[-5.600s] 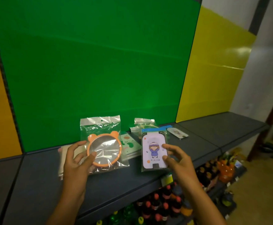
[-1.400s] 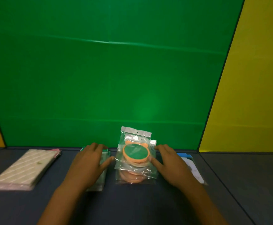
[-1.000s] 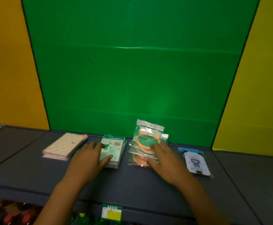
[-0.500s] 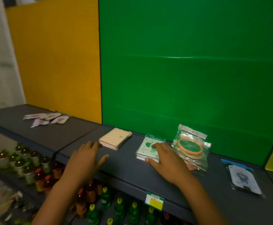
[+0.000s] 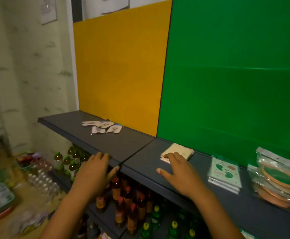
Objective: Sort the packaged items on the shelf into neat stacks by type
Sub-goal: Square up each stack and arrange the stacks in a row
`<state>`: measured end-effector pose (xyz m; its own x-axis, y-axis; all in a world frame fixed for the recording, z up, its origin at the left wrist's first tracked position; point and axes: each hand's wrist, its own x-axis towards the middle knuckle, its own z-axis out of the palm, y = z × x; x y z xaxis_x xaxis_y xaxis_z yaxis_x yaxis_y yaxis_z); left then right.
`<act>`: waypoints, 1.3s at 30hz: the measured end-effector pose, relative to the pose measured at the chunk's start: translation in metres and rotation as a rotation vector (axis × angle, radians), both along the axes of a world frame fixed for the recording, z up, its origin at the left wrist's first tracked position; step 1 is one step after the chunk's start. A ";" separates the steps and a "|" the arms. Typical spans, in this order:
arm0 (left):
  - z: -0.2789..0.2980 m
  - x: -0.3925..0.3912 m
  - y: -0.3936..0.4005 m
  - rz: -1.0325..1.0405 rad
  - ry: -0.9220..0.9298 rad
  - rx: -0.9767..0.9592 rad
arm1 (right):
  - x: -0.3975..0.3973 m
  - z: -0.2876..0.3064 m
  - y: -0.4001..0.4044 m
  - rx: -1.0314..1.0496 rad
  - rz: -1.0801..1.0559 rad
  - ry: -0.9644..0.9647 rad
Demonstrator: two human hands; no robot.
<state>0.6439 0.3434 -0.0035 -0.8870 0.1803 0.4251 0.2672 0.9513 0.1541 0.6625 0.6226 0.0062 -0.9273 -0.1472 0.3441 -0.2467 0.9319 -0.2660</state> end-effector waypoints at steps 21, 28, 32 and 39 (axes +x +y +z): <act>-0.028 -0.094 -0.177 0.169 -0.045 -0.002 | -0.152 -0.013 -0.181 0.012 0.106 -0.049; -0.027 -0.166 -0.203 0.218 -0.031 -0.006 | -0.239 -0.016 -0.209 -0.021 0.168 -0.042; -0.001 -0.221 -0.210 0.220 0.022 0.010 | -0.288 -0.004 -0.215 -0.044 0.164 0.008; -0.004 -0.300 -0.200 0.198 -0.021 0.011 | -0.361 -0.015 -0.214 -0.064 0.122 -0.025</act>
